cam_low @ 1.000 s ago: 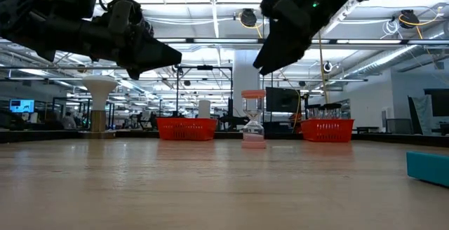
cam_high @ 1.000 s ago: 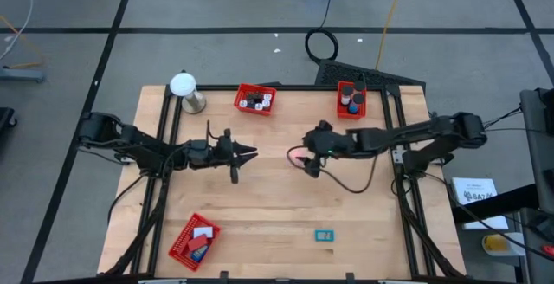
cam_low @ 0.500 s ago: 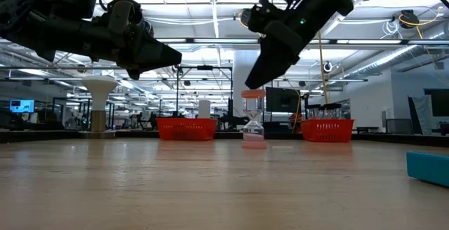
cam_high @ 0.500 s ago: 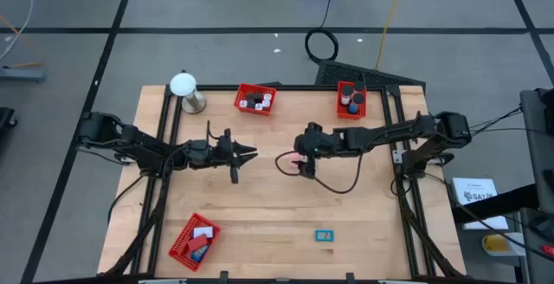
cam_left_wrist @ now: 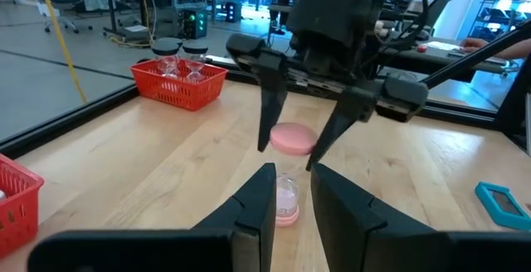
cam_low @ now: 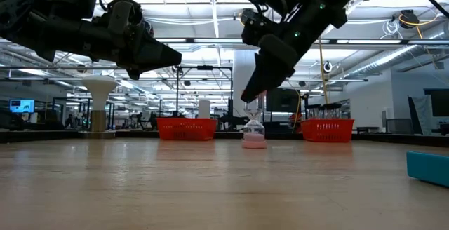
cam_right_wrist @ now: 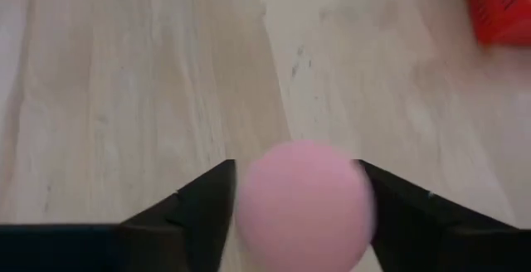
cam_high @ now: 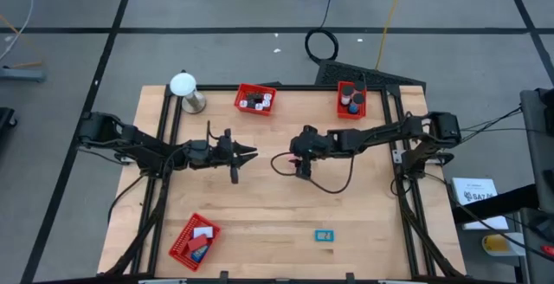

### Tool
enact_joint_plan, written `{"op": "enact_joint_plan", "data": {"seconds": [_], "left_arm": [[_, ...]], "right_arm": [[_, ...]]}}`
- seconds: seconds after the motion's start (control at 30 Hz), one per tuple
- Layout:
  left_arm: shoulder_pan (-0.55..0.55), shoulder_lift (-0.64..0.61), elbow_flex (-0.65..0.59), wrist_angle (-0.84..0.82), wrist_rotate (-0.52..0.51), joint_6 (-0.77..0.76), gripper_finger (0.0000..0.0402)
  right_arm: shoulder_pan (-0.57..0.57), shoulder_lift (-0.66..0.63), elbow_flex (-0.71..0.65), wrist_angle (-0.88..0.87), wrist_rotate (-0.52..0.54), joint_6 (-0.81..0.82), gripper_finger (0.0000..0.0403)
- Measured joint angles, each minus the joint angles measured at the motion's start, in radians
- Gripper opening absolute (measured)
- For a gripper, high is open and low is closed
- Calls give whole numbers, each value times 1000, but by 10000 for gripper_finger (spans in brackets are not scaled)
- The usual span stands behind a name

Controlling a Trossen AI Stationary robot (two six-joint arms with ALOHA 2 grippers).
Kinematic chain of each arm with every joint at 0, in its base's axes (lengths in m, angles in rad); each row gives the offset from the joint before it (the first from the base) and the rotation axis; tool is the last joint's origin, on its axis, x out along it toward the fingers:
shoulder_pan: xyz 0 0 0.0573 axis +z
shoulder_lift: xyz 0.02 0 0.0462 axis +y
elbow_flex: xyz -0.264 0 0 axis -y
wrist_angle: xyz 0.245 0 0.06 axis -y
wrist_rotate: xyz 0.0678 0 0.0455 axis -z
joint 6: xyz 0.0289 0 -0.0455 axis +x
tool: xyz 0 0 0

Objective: Pick & Place Office items
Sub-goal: Put the pink hourglass into the top right red basket

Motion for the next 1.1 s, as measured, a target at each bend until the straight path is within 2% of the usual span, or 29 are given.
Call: {"op": "enact_joint_plan", "data": {"seconds": [0.07,0.17,0.27,0.4,0.57,0.83,1.1], "left_arm": [[0,0,0,0,0,0,76],[0,0,0,-1,0,0,76],[0,0,0,-1,0,0,77],[0,0,0,-1,0,3,76],[0,0,0,-1,0,3,76],[0,0,0,-1,0,3,77],[0,0,0,-1,0,3,77]], "right_arm": [[2,-9,0,-7,-1,10,195],[3,-40,-1,-22,10,46,195],[2,-113,0,-55,71,72,195],[-19,-245,-1,-200,191,94,195],[-133,-408,0,-371,323,105,195],[-389,-470,-49,-382,288,-20,195],[-599,-489,-185,-215,190,-96,195]]}}
